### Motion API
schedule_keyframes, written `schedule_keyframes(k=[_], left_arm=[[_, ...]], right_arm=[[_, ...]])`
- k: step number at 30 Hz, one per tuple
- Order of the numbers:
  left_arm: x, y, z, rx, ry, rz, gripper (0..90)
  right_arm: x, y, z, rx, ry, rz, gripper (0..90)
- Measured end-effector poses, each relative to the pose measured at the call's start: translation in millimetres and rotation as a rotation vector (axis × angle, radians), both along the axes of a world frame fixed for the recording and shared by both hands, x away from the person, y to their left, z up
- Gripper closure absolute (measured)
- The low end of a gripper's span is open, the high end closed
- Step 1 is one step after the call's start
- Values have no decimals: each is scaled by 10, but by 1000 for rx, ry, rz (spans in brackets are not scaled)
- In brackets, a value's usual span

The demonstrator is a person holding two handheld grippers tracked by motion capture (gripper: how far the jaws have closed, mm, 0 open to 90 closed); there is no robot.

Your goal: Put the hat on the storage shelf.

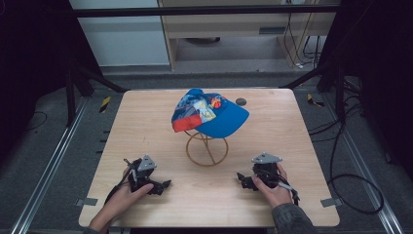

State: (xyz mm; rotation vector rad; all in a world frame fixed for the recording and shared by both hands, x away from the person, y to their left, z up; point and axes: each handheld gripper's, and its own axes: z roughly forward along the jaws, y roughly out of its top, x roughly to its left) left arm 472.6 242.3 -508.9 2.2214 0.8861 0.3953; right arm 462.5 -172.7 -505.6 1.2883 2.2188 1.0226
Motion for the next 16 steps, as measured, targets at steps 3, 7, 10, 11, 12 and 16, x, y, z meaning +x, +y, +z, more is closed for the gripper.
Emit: schedule_keyframes(k=[3, 7, 10, 11, 12, 16], left_arm=[[0, 0, 0, 0, 0, 0, 0], [0, 0, 0, 0, 0, 0, 0], [0, 0, 0, 0, 0, 0, 0], [0, 0, 0, 0, 0, 0, 0], [0, 0, 0, 0, 0, 0, 0], [0, 0, 0, 0, 0, 0, 0]], right_arm=[[3, 35, -58, -14, 0, -3, 66], [7, 93, -64, -51, -5, -5, 57], [-2, 95, -65, -51, -5, 0, 56], [-1, 96, -65, -48, -2, -2, 55], [0, 96, -65, -48, -3, -1, 55], [1, 107, -65, -49, -1, -10, 49]])
